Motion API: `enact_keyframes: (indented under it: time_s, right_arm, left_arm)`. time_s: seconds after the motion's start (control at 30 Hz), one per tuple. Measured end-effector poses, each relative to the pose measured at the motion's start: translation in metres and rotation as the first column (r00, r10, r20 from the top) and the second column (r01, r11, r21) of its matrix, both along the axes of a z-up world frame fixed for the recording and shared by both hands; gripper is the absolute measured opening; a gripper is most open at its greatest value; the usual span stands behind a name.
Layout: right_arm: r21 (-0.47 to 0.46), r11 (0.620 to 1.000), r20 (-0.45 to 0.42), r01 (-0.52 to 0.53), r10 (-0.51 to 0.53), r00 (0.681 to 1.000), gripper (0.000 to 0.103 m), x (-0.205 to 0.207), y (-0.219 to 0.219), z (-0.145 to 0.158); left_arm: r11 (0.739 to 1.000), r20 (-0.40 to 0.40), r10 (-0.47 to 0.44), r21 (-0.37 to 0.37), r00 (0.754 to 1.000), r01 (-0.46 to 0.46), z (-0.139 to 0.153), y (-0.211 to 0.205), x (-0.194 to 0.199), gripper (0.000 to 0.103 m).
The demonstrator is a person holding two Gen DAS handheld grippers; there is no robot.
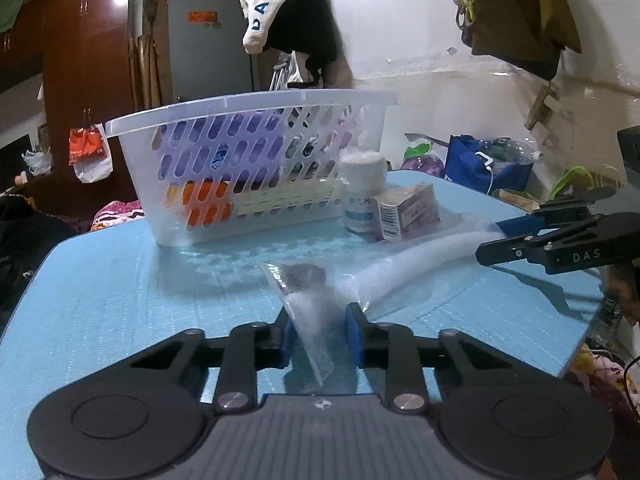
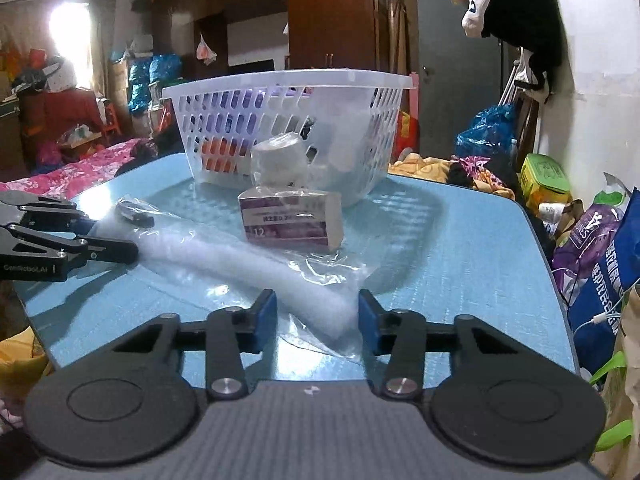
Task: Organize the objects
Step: 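Grasp the clear plastic bag with the left tool while the right tool grips it too, then carry the clear bag over the basket and open both tools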
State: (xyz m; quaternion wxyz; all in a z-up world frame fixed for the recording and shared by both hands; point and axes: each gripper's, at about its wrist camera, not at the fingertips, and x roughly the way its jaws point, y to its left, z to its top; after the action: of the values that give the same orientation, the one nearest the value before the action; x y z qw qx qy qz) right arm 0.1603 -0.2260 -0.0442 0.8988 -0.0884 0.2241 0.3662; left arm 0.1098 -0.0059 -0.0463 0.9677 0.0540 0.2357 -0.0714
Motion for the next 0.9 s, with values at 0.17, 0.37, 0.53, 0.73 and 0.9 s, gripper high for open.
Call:
enact_keyframes:
  time_s: [0.17, 0.37, 0.53, 0.73, 0.9]
  right_arm:
    - [0.001, 1.0, 0.041, -0.007, 0.007, 0.999, 0.03, -0.007, -0.002, -0.002]
    - [0.021, 1.0, 0.067, -0.023, 0.021, 0.998, 0.017, -0.017, -0.006, 0.004]
    - [0.045, 0.999, 0.107, -0.03, 0.026, 0.994, 0.016, -0.026, -0.009, 0.013]
    - [0.078, 0.996, 0.148, -0.048, 0.037, 0.988, 0.016, -0.029, -0.01, 0.032]
    - [0.095, 0.994, 0.193, -0.058, 0.039, 0.98, 0.016, -0.025, -0.001, 0.058]
  left_arm:
    - [1.0, 0.014, -0.002, 0.009, 1.0, 0.002, -0.001, -0.003, -0.003, 0.023]
    - [1.0, 0.045, -0.012, -0.016, 0.999, 0.013, 0.001, 0.002, -0.012, 0.018]
    - [1.0, 0.102, -0.02, -0.021, 0.995, 0.022, 0.01, 0.005, -0.024, 0.017]
    - [0.999, 0.162, -0.03, -0.019, 0.986, 0.033, 0.025, 0.009, -0.035, 0.017]
    - [1.0, 0.214, -0.026, -0.009, 0.976, 0.029, 0.047, 0.013, -0.034, 0.017]
